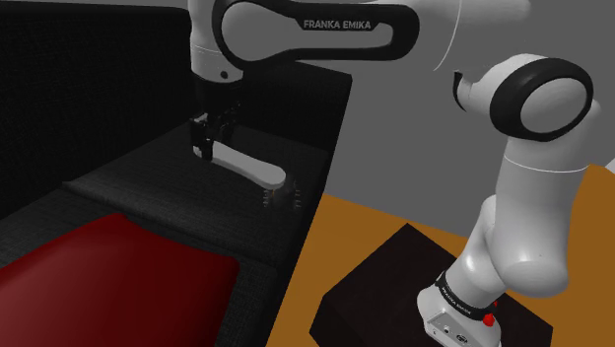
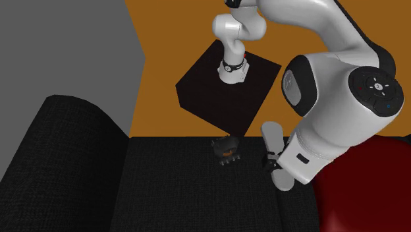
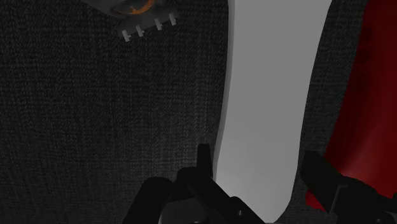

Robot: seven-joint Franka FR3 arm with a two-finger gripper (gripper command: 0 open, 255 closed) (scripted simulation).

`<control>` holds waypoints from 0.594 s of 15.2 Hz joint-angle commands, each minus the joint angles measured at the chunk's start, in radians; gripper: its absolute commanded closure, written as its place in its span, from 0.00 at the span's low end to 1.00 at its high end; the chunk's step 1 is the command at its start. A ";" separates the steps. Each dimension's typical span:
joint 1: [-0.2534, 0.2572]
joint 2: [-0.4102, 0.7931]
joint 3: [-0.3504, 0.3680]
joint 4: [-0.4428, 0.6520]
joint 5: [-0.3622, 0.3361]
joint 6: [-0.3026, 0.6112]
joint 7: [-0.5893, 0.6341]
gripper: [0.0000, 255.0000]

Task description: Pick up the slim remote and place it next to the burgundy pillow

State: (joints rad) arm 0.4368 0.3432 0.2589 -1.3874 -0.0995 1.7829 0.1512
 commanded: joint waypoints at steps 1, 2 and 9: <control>0.033 0.014 0.012 0.019 -0.011 -0.006 0.046 1.00; 0.033 0.013 0.012 0.004 -0.011 0.008 0.046 1.00; 0.027 0.013 0.010 -0.091 -0.012 0.102 0.050 1.00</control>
State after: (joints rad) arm 0.4647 0.3569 0.2688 -1.4605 -0.1113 1.8671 0.1997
